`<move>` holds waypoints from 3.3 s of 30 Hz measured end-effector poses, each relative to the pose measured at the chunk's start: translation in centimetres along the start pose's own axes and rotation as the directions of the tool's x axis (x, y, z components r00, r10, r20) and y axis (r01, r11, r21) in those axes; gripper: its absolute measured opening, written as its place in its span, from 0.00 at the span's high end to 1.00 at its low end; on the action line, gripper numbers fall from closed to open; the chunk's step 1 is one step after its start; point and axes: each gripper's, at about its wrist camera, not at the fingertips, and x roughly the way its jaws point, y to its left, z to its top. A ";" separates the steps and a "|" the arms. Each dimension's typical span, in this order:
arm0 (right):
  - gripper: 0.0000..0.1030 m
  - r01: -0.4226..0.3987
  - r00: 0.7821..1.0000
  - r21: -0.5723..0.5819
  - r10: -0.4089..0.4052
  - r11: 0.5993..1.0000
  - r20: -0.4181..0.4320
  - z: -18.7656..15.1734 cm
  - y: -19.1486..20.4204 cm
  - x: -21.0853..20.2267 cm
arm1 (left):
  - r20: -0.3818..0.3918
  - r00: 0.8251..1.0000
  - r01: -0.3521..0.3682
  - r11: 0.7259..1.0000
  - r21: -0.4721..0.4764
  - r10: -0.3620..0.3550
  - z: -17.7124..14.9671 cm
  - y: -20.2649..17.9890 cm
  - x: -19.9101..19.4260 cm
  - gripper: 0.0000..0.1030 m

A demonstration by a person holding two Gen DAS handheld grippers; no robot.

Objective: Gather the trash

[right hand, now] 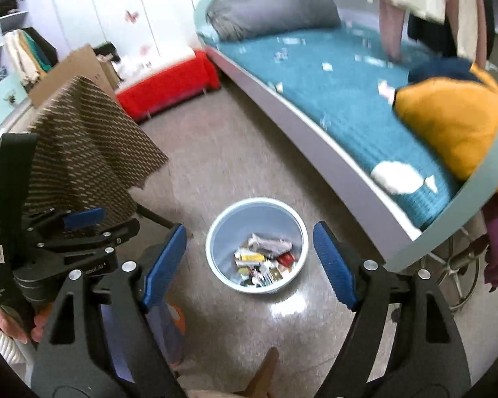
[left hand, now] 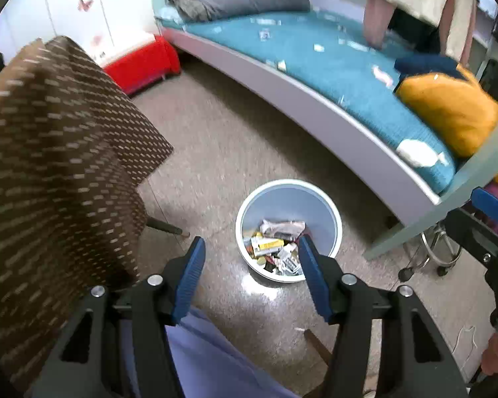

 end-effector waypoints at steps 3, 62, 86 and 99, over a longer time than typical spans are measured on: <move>0.20 -0.012 0.996 -0.030 0.015 0.999 0.085 -0.3 1.3 -2.9 | 0.082 0.996 -0.024 0.999 -0.032 0.027 -0.9 0.7 -4.0 0.44; 0.07 -0.105 0.831 -0.278 0.237 0.955 0.502 -4.0 9.3 -23.1 | 0.516 0.754 -0.227 0.899 -0.375 0.406 -12.2 -0.8 -31.6 0.28; 0.07 -0.117 0.852 -0.279 0.240 0.953 0.465 -3.4 8.6 -22.4 | 0.485 0.773 -0.224 0.891 -0.395 0.409 -12.3 -0.2 -31.5 0.27; 0.07 -0.112 0.854 -0.281 0.237 0.953 0.464 -3.4 8.7 -22.2 | 0.486 0.773 -0.215 0.888 -0.405 0.409 -12.4 0.2 -31.6 0.26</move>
